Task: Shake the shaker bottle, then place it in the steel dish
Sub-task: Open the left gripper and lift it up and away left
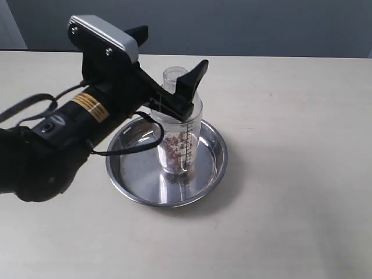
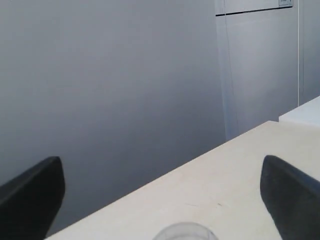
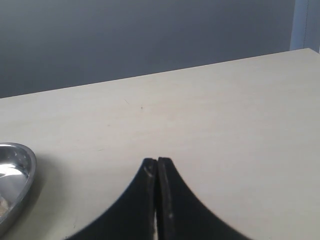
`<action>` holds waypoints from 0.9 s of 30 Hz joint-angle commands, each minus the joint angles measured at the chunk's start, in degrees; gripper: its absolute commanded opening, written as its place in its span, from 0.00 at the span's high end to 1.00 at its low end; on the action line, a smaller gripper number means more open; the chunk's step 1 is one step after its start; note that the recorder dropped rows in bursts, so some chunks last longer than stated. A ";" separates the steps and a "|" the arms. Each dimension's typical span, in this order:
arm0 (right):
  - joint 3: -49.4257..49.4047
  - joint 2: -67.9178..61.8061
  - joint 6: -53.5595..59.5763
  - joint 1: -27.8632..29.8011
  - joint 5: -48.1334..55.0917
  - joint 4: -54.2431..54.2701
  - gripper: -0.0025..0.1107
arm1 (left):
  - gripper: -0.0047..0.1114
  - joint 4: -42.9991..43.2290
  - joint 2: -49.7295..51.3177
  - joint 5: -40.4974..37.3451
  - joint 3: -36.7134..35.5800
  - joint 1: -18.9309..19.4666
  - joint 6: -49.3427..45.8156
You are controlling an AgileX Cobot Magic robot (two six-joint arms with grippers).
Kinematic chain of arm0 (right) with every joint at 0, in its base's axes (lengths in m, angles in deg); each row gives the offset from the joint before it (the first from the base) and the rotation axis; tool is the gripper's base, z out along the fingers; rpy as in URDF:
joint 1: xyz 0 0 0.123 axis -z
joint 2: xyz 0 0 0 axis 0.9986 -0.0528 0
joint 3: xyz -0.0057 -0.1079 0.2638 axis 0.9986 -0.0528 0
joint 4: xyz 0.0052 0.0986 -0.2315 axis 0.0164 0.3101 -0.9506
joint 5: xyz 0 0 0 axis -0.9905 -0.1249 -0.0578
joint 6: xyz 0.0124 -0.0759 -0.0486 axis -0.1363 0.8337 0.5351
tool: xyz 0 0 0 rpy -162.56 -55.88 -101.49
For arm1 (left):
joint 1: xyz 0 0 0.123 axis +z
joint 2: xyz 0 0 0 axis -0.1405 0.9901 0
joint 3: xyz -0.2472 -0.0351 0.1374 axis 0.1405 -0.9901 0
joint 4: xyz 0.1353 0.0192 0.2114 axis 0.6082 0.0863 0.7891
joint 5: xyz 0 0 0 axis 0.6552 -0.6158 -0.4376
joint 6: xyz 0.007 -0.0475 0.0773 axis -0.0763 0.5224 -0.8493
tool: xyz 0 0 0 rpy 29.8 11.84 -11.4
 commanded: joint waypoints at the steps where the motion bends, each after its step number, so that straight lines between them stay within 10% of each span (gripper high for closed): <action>1: -0.07 0.19 0.00 0.18 -0.37 -0.10 0.99 | 0.19 -4.59 -10.35 -11.27 -0.25 0.00 -5.92; 9: -0.07 0.19 0.00 0.18 -0.37 -0.10 0.99 | 0.94 -17.98 -28.22 -35.76 -0.25 0.00 -20.45; 18: -0.07 0.19 0.00 0.18 -0.37 -0.10 0.99 | 0.95 -38.43 -41.31 -47.78 -0.49 1.46 -36.74; 27: -0.07 0.19 0.00 0.18 -0.37 -0.10 0.99 | 0.95 -38.04 -45.47 -48.42 -0.49 1.46 -36.74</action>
